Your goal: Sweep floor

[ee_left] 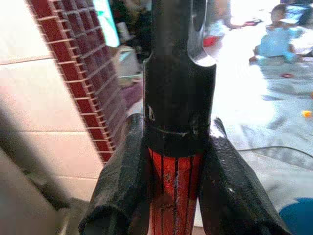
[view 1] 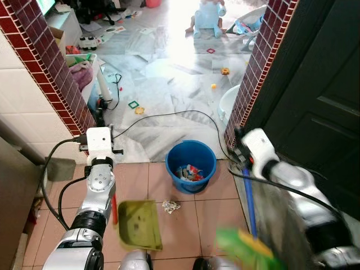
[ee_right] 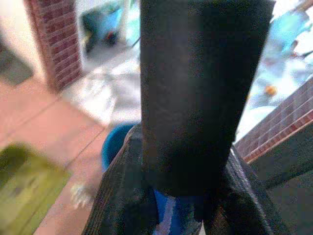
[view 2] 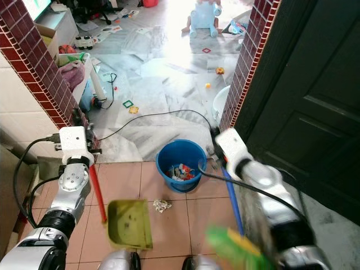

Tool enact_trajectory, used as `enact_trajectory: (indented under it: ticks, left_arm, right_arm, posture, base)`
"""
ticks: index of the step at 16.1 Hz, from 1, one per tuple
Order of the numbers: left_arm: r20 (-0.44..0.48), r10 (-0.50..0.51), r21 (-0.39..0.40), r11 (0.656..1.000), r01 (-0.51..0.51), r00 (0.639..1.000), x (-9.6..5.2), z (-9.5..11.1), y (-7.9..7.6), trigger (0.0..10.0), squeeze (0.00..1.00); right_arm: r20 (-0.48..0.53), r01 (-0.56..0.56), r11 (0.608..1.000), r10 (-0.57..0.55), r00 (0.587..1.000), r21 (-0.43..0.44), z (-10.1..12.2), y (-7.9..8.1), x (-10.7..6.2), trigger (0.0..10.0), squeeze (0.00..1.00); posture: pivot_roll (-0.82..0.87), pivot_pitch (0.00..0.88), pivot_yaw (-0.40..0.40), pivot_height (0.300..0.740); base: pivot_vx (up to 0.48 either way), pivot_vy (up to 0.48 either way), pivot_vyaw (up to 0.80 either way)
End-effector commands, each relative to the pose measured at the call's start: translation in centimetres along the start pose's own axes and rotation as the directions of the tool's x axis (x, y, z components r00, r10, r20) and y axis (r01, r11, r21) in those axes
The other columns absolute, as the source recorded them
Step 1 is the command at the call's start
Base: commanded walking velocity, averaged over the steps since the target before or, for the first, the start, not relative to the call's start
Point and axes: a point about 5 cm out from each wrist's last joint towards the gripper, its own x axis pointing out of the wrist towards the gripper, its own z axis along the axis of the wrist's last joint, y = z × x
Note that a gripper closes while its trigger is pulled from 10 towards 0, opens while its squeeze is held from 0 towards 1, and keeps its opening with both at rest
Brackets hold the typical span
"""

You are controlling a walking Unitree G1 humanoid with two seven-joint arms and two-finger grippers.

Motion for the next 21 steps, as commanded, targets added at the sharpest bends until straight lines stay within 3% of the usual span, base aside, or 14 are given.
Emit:
enact_trajectory:
  ticks: [1,4,11,13,16,21]
  left_arm:
    - [0.045,0.050,0.041,0.998,-0.051,0.998,0.5,0.8,0.6,10.0,0.00]
    - [0.037,0.150,0.033,0.988,-0.152,0.988,0.8,0.9,0.3,10.0,0.00]
    - [0.047,0.189,0.011,0.982,-0.190,0.981,0.6,1.3,-0.6,10.0,0.00]
    - [0.053,0.187,0.010,0.982,-0.188,0.981,0.5,1.3,-1.0,10.0,0.00]
    - [0.068,0.163,-0.009,0.987,-0.163,0.984,0.5,1.9,-2.0,10.0,0.00]
    - [0.072,0.152,-0.008,0.988,-0.152,0.986,0.3,1.8,-2.4,10.0,0.00]
  right_arm:
    - [0.093,0.087,0.996,-0.084,0.992,-0.024,2.1,-1.1,0.3,10.0,0.00]
    - [0.163,0.134,0.987,-0.147,0.976,0.084,3.6,0.1,1.6,10.0,0.00]
    - [0.242,0.059,0.978,-0.107,0.964,0.199,6.3,2.3,3.4,10.0,0.00]
    - [0.284,0.062,0.975,-0.123,0.951,0.214,7.1,2.6,3.6,10.0,0.00]
    - [0.401,0.071,0.957,-0.184,0.897,0.280,9.9,2.6,4.3,10.0,0.00]
    - [0.432,0.060,0.922,-0.236,0.870,0.383,11.2,3.2,5.2,10.0,0.00]
  posture:
    - [-0.14,0.035,0.010,0.740]
    - [-0.16,0.105,-0.027,0.740]
    - [-0.16,0.271,-0.073,0.740]
    - [-0.16,0.280,-0.073,0.740]
    - [-0.14,0.296,-0.065,0.740]
    - [-0.12,0.280,-0.053,0.740]
  base:
    - [0.000,0.000,0.00]
    - [0.000,0.000,0.00]
    - [0.000,0.000,0.00]
    - [0.000,0.000,0.00]
    - [0.000,0.000,0.00]
    - [0.000,0.000,0.00]
